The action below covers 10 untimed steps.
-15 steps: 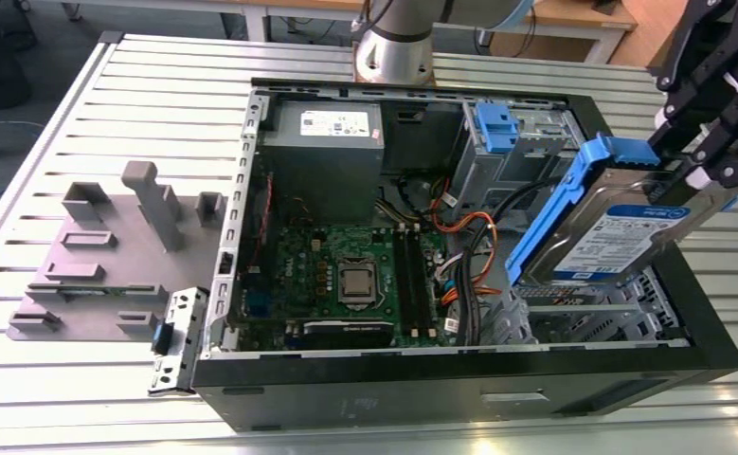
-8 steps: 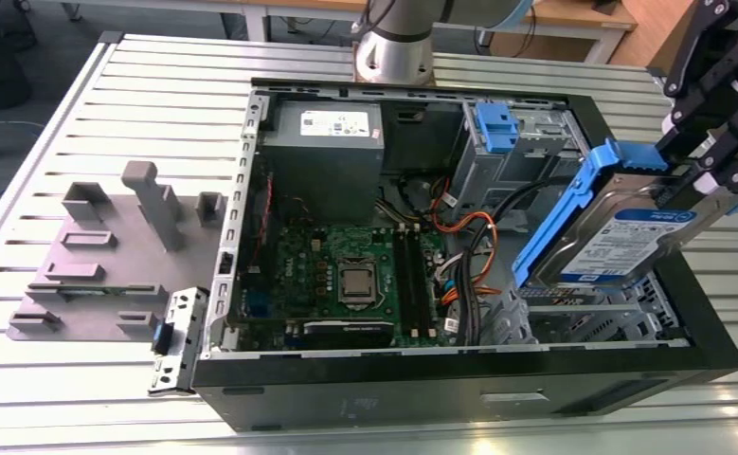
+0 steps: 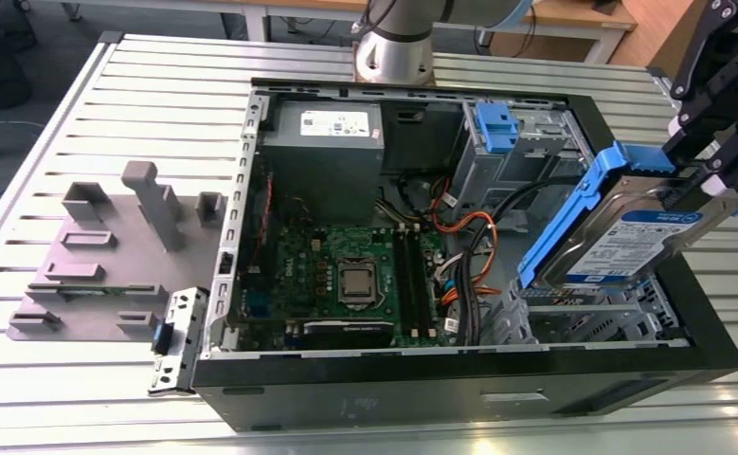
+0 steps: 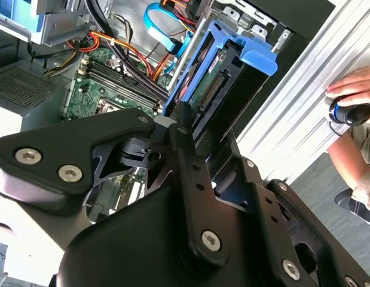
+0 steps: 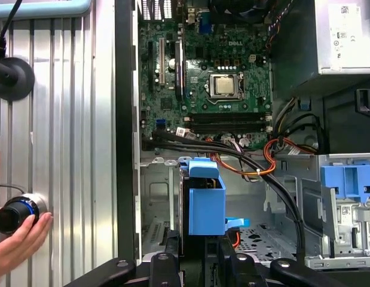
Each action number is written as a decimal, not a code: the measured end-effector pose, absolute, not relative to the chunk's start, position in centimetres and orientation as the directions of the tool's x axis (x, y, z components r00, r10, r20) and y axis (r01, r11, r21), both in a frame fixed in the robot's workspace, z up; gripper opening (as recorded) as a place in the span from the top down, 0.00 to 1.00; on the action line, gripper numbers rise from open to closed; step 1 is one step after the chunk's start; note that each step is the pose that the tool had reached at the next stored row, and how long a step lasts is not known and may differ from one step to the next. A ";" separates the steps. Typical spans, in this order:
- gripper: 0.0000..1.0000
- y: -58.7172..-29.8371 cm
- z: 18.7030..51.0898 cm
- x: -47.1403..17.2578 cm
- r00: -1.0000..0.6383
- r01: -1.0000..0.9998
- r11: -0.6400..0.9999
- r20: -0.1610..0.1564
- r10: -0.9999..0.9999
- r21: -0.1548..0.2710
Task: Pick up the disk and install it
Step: 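Insert the disk into the insertion slot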
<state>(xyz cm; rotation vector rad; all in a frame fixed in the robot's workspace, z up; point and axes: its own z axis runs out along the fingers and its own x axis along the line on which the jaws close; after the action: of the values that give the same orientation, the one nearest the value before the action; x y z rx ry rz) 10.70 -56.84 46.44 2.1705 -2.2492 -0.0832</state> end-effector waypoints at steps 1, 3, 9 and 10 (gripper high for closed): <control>0.65 -56.8 46.4 10.7 -0.036 -0.998 0.035 -0.026 -0.999 0.049; 0.65 -56.8 46.4 10.7 -0.036 -0.998 0.035 -0.027 -0.999 0.049; 0.65 -56.8 46.3 10.9 -0.033 -0.998 0.032 -0.027 -0.999 0.049; 0.65 -56.8 46.2 11.0 -0.032 -0.998 0.031 -0.027 -0.999 0.049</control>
<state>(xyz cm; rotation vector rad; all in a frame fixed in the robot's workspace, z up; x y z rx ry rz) 10.97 -56.84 46.24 2.1749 -2.2451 -0.0836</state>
